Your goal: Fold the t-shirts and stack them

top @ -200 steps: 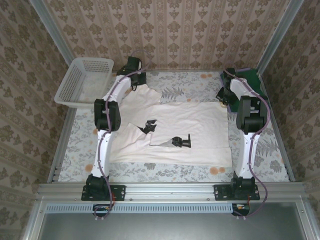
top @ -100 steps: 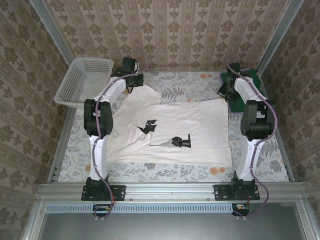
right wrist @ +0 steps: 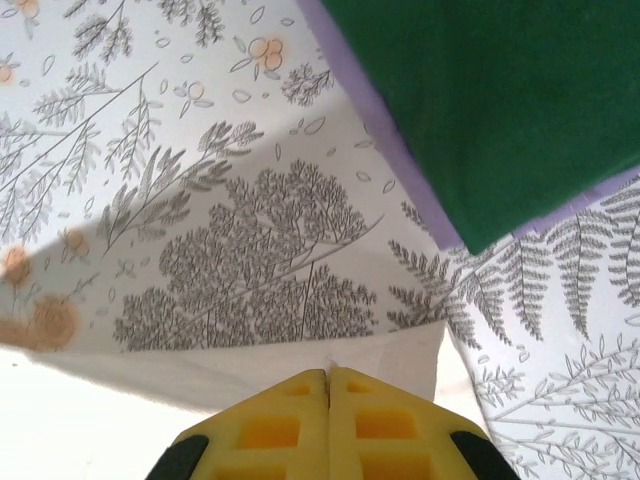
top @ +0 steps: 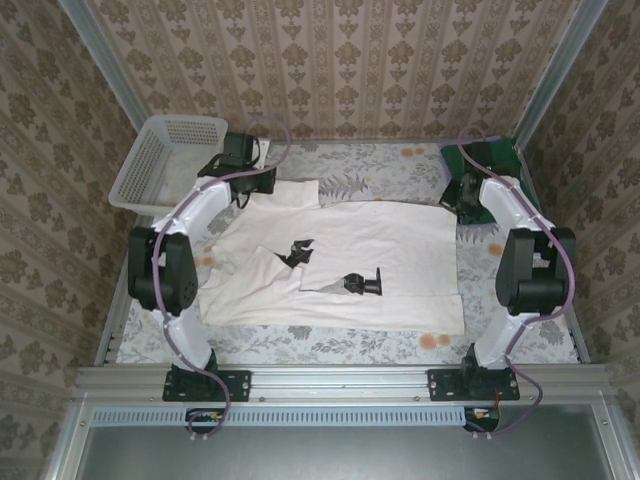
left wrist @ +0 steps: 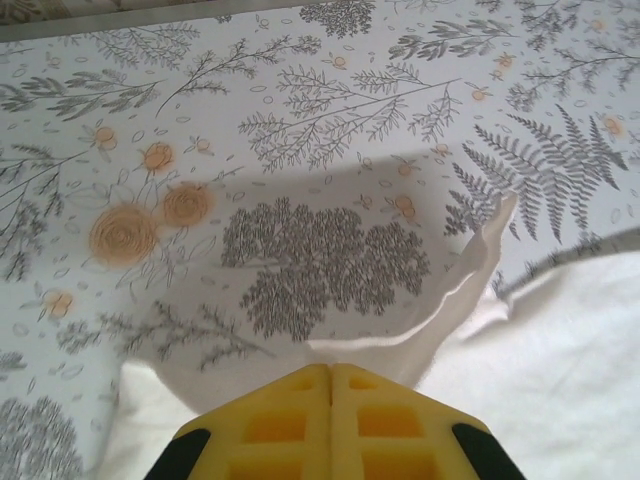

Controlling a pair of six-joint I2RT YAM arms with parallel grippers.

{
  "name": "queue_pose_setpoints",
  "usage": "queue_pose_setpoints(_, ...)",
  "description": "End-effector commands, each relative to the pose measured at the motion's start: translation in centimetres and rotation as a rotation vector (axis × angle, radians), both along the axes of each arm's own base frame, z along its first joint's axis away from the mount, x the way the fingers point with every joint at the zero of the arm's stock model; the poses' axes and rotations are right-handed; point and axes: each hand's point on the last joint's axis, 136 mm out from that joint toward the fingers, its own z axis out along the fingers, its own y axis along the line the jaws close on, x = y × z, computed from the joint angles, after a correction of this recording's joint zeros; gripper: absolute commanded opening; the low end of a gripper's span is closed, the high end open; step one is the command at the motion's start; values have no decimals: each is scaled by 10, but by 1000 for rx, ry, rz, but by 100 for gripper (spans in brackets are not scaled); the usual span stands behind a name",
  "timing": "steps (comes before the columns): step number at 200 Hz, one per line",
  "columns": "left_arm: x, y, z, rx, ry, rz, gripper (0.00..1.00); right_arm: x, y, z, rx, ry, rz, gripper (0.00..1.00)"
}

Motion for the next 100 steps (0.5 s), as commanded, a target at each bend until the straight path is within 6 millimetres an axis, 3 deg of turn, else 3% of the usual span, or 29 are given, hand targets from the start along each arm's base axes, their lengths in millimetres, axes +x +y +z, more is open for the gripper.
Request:
queue_pose_setpoints(1, -25, 7, 15, 24, -26, -26, 0, -7, 6, 14, 12, -67, 65, 0)
queue_pose_setpoints(100, -130, 52, -7, 11, 129, 100, 0, -62, 19, -9, 15, -50, 190, 0)
